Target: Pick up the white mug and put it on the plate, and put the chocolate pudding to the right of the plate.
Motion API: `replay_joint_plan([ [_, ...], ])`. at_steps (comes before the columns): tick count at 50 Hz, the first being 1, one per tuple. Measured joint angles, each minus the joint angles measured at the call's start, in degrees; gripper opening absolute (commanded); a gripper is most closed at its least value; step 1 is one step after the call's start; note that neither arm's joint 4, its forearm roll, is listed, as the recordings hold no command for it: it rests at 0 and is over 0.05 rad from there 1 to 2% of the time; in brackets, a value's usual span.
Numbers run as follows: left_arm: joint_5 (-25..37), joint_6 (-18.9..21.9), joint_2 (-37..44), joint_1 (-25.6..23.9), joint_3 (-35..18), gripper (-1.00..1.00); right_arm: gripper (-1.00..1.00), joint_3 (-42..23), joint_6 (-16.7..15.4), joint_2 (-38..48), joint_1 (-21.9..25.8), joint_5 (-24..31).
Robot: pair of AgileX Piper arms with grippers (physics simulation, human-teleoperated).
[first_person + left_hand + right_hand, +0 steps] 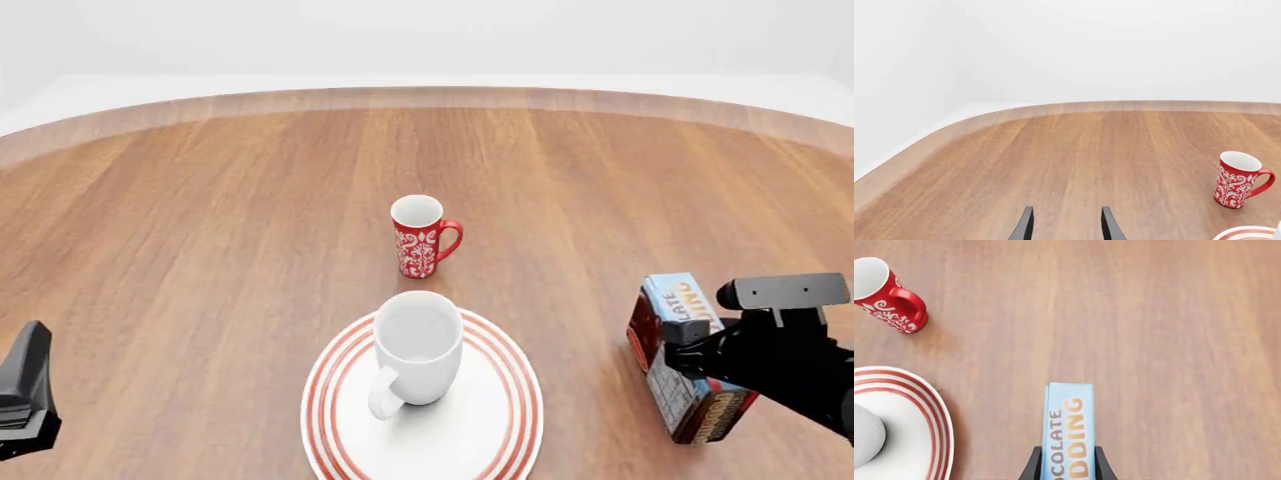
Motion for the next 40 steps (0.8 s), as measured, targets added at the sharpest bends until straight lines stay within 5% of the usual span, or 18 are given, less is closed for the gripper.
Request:
replay_joint_plan([
  [25, 0.00, -0.01, 0.00, 0.00, 0.00, 1.00, -1.00, 1.13, -0.52, 2.72, -0.80, -4.20],
  [26, 0.00, -0.01, 0.00, 0.00, 0.00, 1.00, 1.00, 1.13, -0.51, 2.76, -0.82, -4.25],
  [40, 0.00, -0.01, 0.00, -0.01, 0.00, 1.00, 1.00, 1.05, 0.44, 2.19, -0.92, -2.48],
])
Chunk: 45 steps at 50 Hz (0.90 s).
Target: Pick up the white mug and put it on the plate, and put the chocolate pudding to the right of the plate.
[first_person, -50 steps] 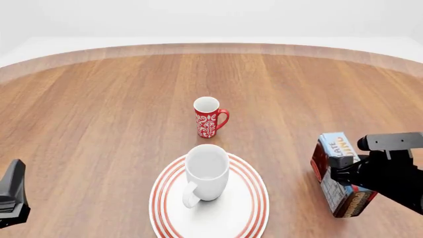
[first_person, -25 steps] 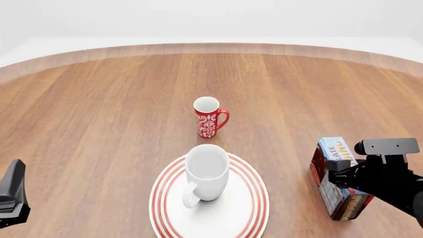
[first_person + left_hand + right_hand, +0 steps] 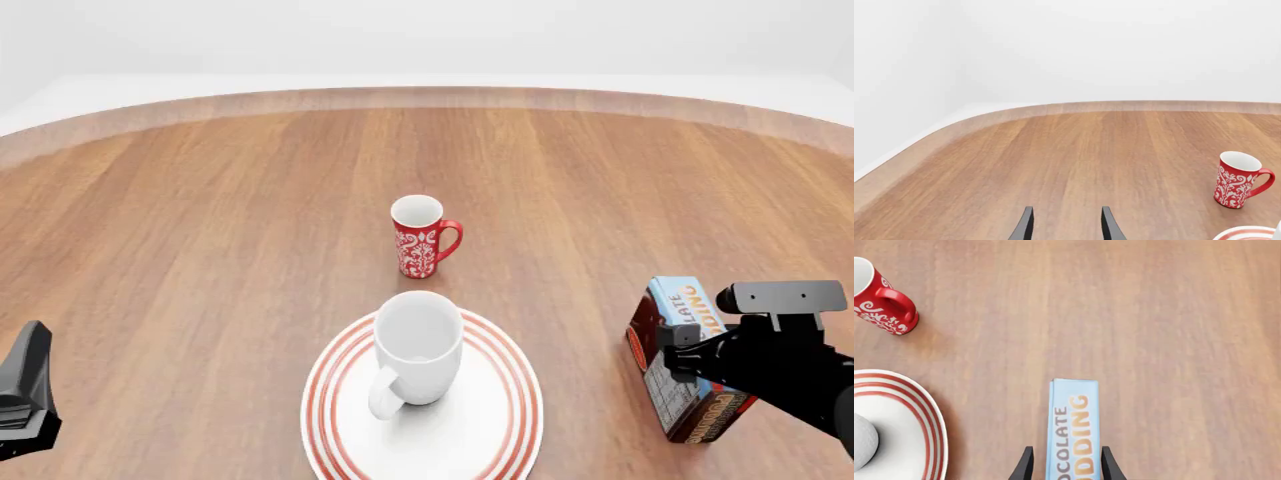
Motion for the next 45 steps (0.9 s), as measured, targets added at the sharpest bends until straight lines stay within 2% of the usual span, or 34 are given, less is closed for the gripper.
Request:
replay_joint_plan([
  [10, 0.00, 0.01, 0.00, -0.01, 0.00, 1.00, 1.00, -2.61, 1.44, -3.71, 0.86, 4.85],
  [30, 0.00, 0.00, 0.00, 0.01, 0.00, 1.00, 1.00, -13.14, 6.40, -13.02, 2.97, 17.33],
  [45, -0.01, 0.00, 0.00, 0.01, 0.00, 1.00, 1.00, -20.71, 8.96, -21.13, 2.62, 23.30],
])
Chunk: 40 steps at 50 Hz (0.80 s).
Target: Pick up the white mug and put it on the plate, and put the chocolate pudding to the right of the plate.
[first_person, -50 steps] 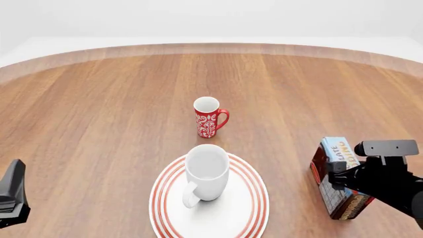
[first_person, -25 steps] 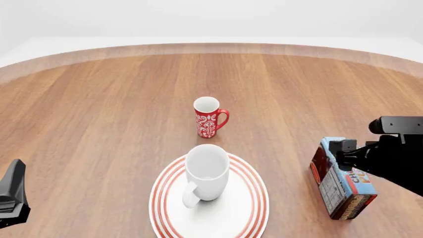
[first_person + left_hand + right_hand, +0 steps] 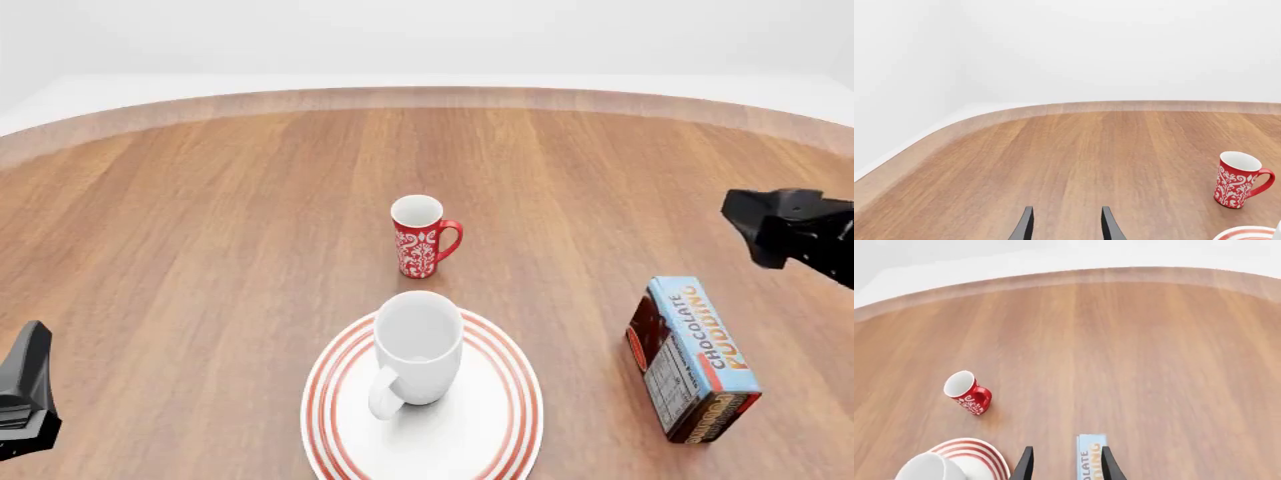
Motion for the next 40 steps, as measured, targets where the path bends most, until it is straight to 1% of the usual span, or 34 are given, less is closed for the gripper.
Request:
replay_joint_plan([
  [8, 0.17, 0.28, -0.05, -0.19, -0.06, 1.00, 1.00, -1.41, 0.04, -5.41, -1.28, 0.62],
  [19, 0.31, 0.62, -0.08, -0.35, -0.11, 1.00, 1.00, -0.88, -0.97, -15.95, -3.89, -0.63],
  [33, 0.31, 1.03, -0.07, -0.30, -0.12, 1.00, 1.00, 3.85, -0.68, -31.44, -9.27, -3.24],
  [40, 0.13, 1.24, 0.01, -0.12, -0.09, 1.00, 1.00, 5.85, 0.29, -36.00, -11.94, -5.53],
])
